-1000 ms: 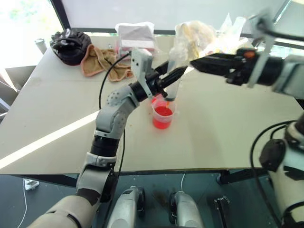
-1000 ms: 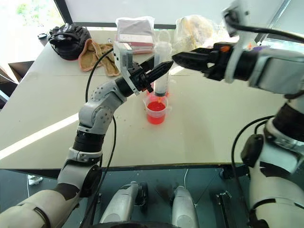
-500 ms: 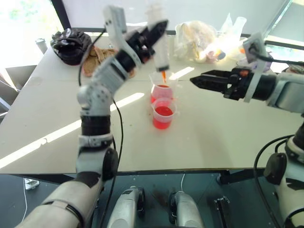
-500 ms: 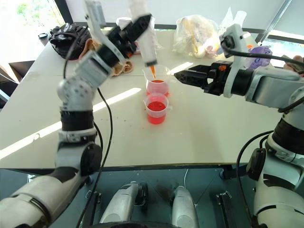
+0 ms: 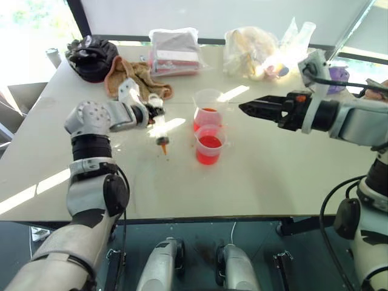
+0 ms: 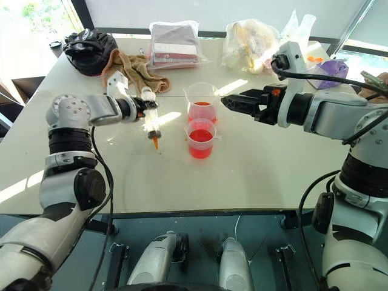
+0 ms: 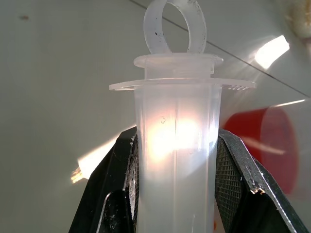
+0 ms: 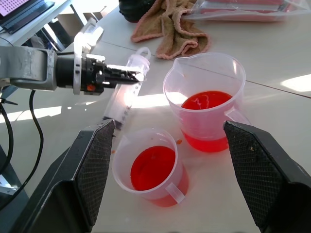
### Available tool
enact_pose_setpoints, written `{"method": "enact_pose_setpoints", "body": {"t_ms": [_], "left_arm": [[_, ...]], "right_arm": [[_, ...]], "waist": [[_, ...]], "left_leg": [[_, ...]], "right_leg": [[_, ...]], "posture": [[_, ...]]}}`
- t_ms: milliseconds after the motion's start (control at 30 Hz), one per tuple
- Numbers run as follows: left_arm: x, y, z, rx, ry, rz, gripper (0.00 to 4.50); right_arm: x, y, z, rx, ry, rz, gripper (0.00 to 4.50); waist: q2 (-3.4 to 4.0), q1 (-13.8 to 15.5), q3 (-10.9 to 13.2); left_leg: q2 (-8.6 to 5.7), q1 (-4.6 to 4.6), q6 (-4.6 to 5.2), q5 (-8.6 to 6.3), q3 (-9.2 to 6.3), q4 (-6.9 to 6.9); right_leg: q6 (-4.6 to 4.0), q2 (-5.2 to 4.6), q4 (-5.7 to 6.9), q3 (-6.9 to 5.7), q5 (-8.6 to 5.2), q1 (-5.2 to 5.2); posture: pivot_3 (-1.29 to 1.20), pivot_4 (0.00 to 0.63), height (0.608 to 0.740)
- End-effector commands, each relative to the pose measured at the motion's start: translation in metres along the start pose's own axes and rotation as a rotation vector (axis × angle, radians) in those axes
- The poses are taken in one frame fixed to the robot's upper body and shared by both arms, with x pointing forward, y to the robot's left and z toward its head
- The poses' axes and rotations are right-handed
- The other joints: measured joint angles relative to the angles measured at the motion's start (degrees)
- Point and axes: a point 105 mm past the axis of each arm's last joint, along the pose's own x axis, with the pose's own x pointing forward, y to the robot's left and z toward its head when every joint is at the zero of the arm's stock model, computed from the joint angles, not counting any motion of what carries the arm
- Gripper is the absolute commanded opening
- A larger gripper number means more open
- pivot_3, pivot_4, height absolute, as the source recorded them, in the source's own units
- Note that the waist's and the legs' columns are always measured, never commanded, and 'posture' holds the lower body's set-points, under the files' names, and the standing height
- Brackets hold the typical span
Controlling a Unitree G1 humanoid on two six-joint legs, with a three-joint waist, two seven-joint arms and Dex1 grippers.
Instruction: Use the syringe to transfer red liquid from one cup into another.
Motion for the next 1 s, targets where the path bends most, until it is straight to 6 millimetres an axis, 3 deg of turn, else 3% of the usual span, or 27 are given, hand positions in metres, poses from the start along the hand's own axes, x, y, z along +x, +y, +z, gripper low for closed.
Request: {"method": "enact_pose_setpoints", "body": {"t_ms": [33,100,267,300,467,600,733,900,1000], "left_arm": [[-0.002,-0.009,-0.005,0.048,0.035,-0.005,1.46],[0.002,-0.005,-0.022,0.08,0.106,0.027,1.46],[0.006,0.02,-0.04,0.117,0.176,0.157,1.46],[0.006,0.023,-0.04,0.118,0.178,0.171,2.46],[0.003,0.021,-0.034,0.142,0.138,0.17,4.48],[-0.005,0.013,0.001,0.192,-0.098,0.138,4.48],[-0.029,0.011,0.037,0.273,-0.332,0.095,4.48],[-0.062,0.001,0.051,0.522,-0.435,0.005,4.48],[-0.078,-0.008,0.047,0.664,-0.441,-0.08,4.48]], "right_arm": [[-0.002,0.006,0.012,-0.043,-0.047,0.001,3.7],[-0.002,0.007,0.013,-0.051,-0.047,0.003,3.7],[-0.002,0.009,0.015,-0.059,-0.049,0.002,3.7],[-0.001,0.009,0.014,-0.06,-0.048,0.003,3.74],[0.001,0.011,0.011,-0.067,-0.039,0.005,3.74],[0.003,0.013,0.009,-0.086,-0.022,0.008,3.74],[0.005,0.015,0.0,-0.14,0.061,0.028,3.74],[0.004,0.016,-0.014,-0.229,0.19,0.08,3.74],[0.004,0.013,-0.018,-0.264,0.229,0.102,3.74]], "waist": [[0.0,-0.1,0.0],[0.0,-0.1,0.0],[0.01,-0.1,0.0],[0.01,-0.1,0.0],[0.04,-0.4,-0.1],[0.04,-0.5,-0.1],[0.02,-0.5,-0.1],[0.02,0.0,-0.1],[0.02,-0.1,-0.1]], "left_leg": [[0.0,0.0,-0.03,0.01,0.0,-0.03],[0.0,0.02,-0.1,0.04,0.01,-0.11],[0.0,0.12,-0.32,0.18,0.01,-0.36],[0.01,0.14,-0.34,0.19,0.02,-0.4],[0.04,0.26,-0.41,0.21,0.03,-0.5],[0.1,0.28,-0.47,0.24,0.04,-0.56],[0.12,0.09,-0.48,0.25,0.12,-0.6],[0.12,-0.02,-0.47,0.24,0.19,-0.64],[0.13,-0.01,-0.45,0.23,0.18,-0.67]], "right_leg": [[0.0,0.0,0.0,0.01,0.0,-0.02],[0.0,0.0,0.01,0.03,0.0,-0.06],[-0.02,0.0,0.01,0.05,0.01,-0.12],[-0.02,0.0,0.01,0.05,0.01,-0.12],[-0.04,-0.02,0.02,0.12,0.02,-0.12],[-0.1,-0.04,0.02,0.15,0.06,-0.15],[-0.17,-0.07,0.01,0.23,0.1,-0.4],[-0.21,-0.11,-0.11,0.23,0.12,-0.48],[-0.35,-0.11,-0.41,0.22,0.2,-0.48]], "posture": [[0.0,0.15,0.74],[0.0,0.15,0.74],[0.0,0.15,0.74],[0.0,0.15,0.74],[0.0,0.15,0.74],[0.0,0.15,0.74],[0.0,0.15,0.74],[0.0,0.15,0.74],[0.0,0.15,0.74]]}}
